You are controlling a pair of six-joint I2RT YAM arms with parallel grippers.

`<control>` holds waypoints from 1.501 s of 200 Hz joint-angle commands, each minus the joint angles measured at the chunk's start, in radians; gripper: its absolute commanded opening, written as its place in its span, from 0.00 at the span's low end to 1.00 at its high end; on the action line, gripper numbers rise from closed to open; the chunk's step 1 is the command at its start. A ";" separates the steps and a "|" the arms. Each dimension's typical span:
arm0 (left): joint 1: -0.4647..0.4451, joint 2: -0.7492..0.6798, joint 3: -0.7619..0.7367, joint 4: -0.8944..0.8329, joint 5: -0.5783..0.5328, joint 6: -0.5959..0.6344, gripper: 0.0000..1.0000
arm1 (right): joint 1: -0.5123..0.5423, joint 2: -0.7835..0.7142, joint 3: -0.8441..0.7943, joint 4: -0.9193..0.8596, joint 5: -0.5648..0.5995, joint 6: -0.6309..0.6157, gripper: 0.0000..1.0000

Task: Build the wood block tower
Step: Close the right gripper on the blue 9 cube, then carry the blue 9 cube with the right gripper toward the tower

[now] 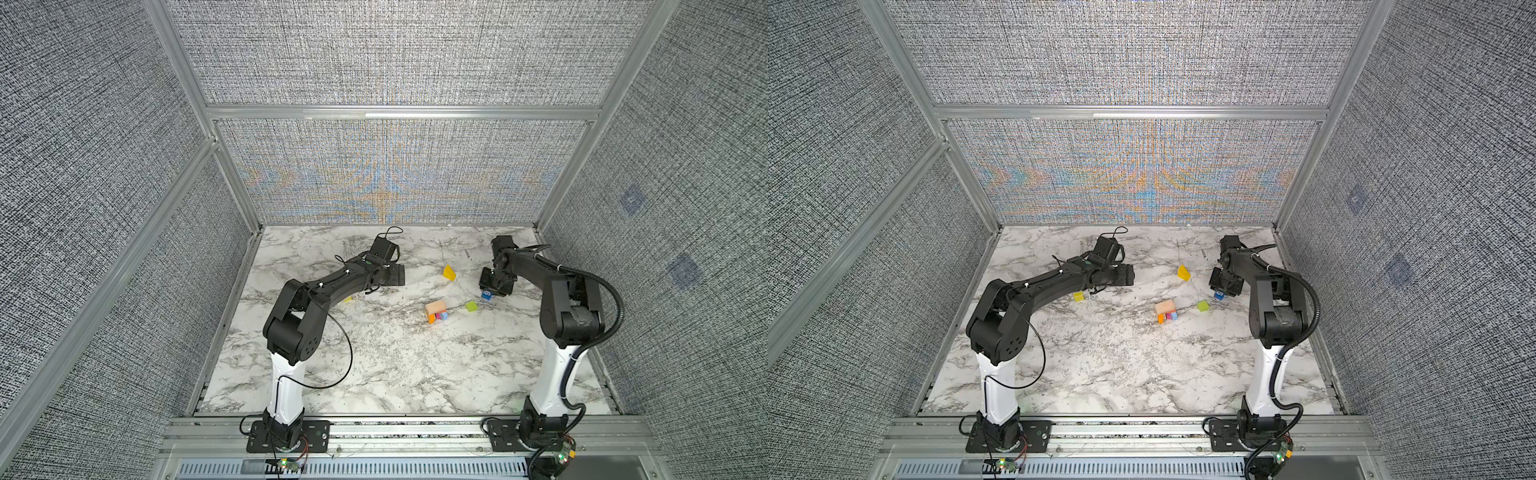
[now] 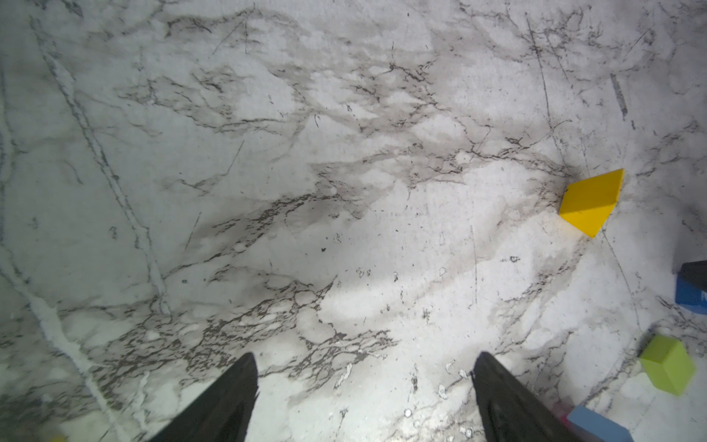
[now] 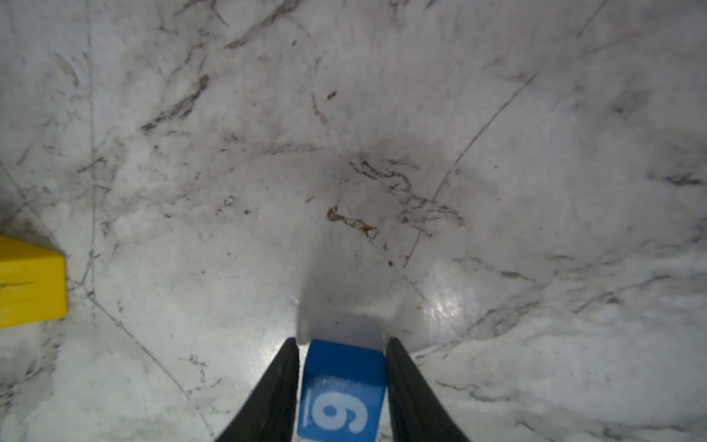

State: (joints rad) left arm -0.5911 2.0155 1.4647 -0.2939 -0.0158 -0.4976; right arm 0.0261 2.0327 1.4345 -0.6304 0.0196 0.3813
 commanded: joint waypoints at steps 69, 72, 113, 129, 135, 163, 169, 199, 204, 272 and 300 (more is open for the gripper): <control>0.001 -0.069 -0.050 0.007 -0.003 -0.006 0.89 | 0.018 -0.034 -0.014 -0.028 -0.017 -0.021 0.31; 0.002 -0.072 -0.053 0.005 -0.002 -0.006 0.89 | 0.021 -0.036 -0.015 -0.031 -0.016 -0.022 0.31; 0.000 -0.155 -0.120 0.006 0.000 -0.025 0.89 | 0.054 -0.098 -0.019 -0.068 -0.011 -0.030 0.31; -0.001 -0.196 -0.157 0.009 0.002 -0.035 0.89 | 0.071 -0.126 -0.017 -0.088 -0.008 -0.032 0.31; -0.001 -0.212 -0.168 0.007 0.003 -0.039 0.89 | 0.081 -0.137 -0.016 -0.097 -0.007 -0.034 0.31; -0.001 -0.273 -0.219 -0.014 0.014 -0.049 0.89 | 0.117 -0.180 0.001 -0.157 0.000 -0.046 0.31; -0.002 -0.286 -0.226 -0.026 0.012 -0.049 0.89 | 0.124 -0.189 0.006 -0.170 0.002 -0.049 0.31; -0.006 -0.352 -0.280 -0.061 0.005 -0.053 0.89 | 0.164 -0.237 0.029 -0.228 0.008 -0.061 0.31; -0.006 -0.363 -0.290 -0.065 0.004 -0.055 0.89 | 0.172 -0.243 0.035 -0.239 0.007 -0.065 0.31; -0.007 -0.476 -0.406 -0.074 -0.003 -0.073 0.89 | 0.317 -0.277 0.108 -0.345 0.011 -0.072 0.31; -0.008 -0.495 -0.422 -0.079 -0.006 -0.074 0.89 | 0.381 -0.268 0.145 -0.371 0.013 -0.055 0.31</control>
State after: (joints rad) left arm -0.5987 1.5368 1.0504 -0.3656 -0.0086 -0.5621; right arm 0.3691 1.7615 1.5501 -0.9463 0.0223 0.3119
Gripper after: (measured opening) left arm 0.890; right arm 0.314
